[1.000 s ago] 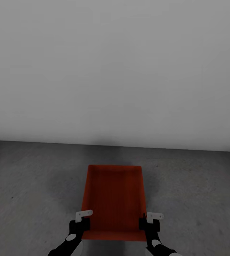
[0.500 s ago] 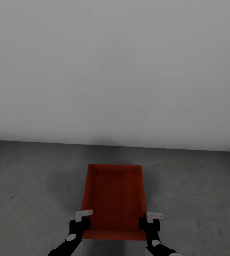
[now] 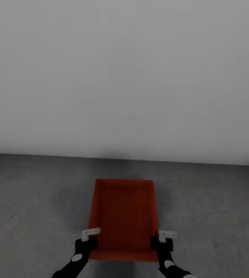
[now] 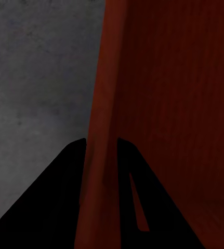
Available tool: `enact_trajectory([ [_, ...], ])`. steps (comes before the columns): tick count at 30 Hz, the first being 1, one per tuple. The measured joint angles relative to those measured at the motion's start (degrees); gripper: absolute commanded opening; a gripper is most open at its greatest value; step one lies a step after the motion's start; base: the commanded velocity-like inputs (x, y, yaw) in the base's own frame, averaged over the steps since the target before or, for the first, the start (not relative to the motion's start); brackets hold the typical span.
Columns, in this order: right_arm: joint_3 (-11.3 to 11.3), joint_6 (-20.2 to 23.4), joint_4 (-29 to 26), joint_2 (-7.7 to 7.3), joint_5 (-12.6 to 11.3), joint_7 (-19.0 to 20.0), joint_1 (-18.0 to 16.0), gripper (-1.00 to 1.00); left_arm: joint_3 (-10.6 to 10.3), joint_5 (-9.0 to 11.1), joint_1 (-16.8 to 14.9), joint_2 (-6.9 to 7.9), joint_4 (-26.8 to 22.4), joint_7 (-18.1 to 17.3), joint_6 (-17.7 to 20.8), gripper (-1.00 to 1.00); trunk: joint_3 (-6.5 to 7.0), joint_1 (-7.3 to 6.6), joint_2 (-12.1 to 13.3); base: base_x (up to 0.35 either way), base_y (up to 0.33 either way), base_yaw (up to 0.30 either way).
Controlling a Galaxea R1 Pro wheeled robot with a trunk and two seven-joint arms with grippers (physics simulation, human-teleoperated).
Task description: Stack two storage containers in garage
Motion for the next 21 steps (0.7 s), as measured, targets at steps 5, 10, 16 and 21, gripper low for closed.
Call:
enact_trajectory([
  [5, 0.0, 0.1, 0.0, 0.01, -0.1, 0.0, 0.0, -1.00, 0.0, 0.0, 0.0, 0.01, 0.0, 0.0, 0.1, -1.00, 0.00, -0.01, 0.0, 0.024, 0.000, 0.000],
  [10, 0.0, 1.1, 0.0, 0.11, -0.2, 0.0, 0.0, -1.00, 0.2, -0.3, 0.0, 0.10, -0.1, 0.0, 1.3, -1.00, 0.00, -0.02, 0.0, 0.135, 0.000, 0.000],
  [16, 0.0, 0.8, 0.0, 0.08, -0.2, 0.0, 0.0, -1.00, 0.1, -0.2, 0.0, 0.08, -0.1, 0.0, 0.9, -1.00, 0.00, 0.00, 0.0, 0.035, 0.000, 0.000],
  [21, -0.2, 0.2, 0.0, -0.01, 0.1, 0.0, 0.0, -1.00, 0.0, -0.1, 0.0, -0.02, 0.0, 0.1, 0.3, -1.00, 0.00, 0.00, 0.0, 0.004, 0.000, 0.000],
])
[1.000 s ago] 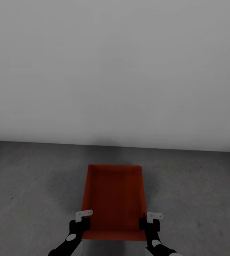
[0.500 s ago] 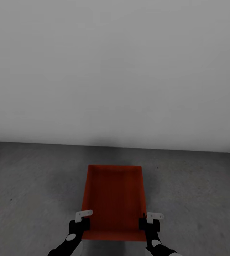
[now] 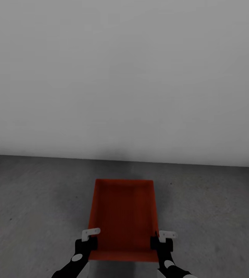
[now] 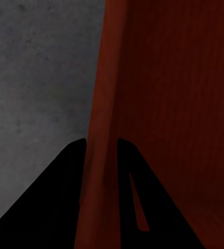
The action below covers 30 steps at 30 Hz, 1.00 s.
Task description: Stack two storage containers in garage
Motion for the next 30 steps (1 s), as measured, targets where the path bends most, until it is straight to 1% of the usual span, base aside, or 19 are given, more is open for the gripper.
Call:
enact_trajectory([
  [7, 0.3, -1.1, 0.0, -0.06, -0.1, 0.0, 0.0, -1.00, -0.2, 0.2, 0.0, -0.04, 0.1, -0.1, -1.2, -1.00, 0.00, 0.00, 0.0, 0.000, 0.000, 0.000],
  [25, 0.2, -0.7, 0.0, -0.06, -0.1, 0.0, 0.0, -1.00, -0.1, 0.2, 0.0, -0.04, 0.1, -0.1, -0.8, -1.00, 0.00, 0.00, 0.0, 0.000, 0.000, 0.000],
  [30, 0.3, -0.9, 0.0, -0.05, -0.1, 0.0, 0.0, -1.00, -0.1, 0.2, 0.0, -0.04, 0.1, -0.1, -1.1, -1.00, -0.89, 1.09, -2.0, 0.000, 0.000, 0.000],
])
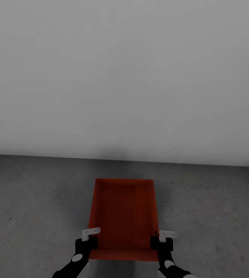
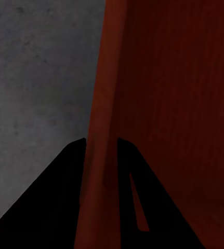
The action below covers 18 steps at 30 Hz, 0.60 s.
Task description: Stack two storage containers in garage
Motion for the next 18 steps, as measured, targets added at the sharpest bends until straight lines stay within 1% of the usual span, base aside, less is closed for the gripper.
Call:
enact_trajectory([
  [2, 0.0, 0.0, 0.0, 0.01, 0.0, 0.0, 0.0, -1.00, 0.0, 0.0, 0.0, 0.00, 0.0, 0.0, 0.1, -1.00, -0.36, 0.44, -0.8, 0.000, 0.000, 0.000],
  [3, -0.4, 0.0, 0.0, -0.01, 0.4, 0.0, 0.0, -1.00, -0.3, 0.0, 0.0, -0.08, -0.3, 0.5, 0.4, -1.00, -0.54, 0.63, -1.2, 0.000, 0.000, 0.000],
  [18, -0.5, 0.1, 0.0, 0.00, 0.4, 0.0, 0.0, -1.00, -0.3, -0.1, 0.0, -0.06, -0.4, 0.4, 0.6, -1.00, -0.54, 0.64, -1.2, 0.000, 0.000, 0.000],
])
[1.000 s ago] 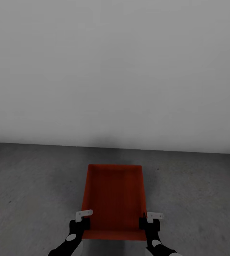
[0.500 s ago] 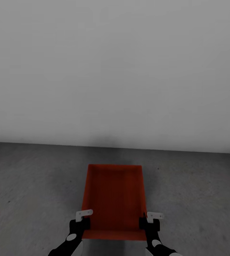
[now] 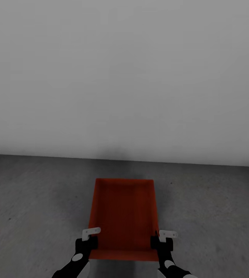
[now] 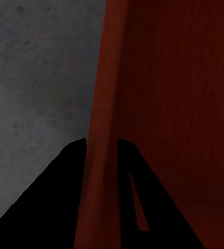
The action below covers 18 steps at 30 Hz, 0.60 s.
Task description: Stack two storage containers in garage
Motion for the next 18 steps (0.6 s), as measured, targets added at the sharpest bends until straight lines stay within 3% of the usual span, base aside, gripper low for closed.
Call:
enact_trajectory([
  [13, -0.4, 0.0, 0.0, 0.00, 0.3, 0.1, 0.0, -1.00, 0.3, -0.4, 0.0, -0.03, -0.1, -0.1, 0.2, -1.00, 0.00, 0.00, 0.0, 0.000, 0.000, 0.000],
  [14, -0.4, 0.0, 0.0, 0.00, 0.3, 0.1, 0.0, 1.00, 0.3, -0.4, 0.0, -0.03, -0.1, -0.1, 0.2, -1.00, 0.00, 0.00, 0.0, 0.000, 0.000, 0.000],
  [15, 0.8, -2.1, -0.1, -0.39, 0.3, 0.5, 0.0, 1.00, 0.7, 0.0, 0.0, 0.08, -0.8, -0.1, 1.3, 1.00, 0.01, 0.01, 0.0, 0.000, 0.000, 0.000],
  [18, 0.8, -2.2, -0.1, -0.43, 0.2, 0.6, 0.0, 1.00, 0.6, -0.1, 0.0, 0.08, 0.5, -1.1, 1.4, 1.00, 0.00, 0.03, 0.0, 0.000, 0.000, 0.000],
])
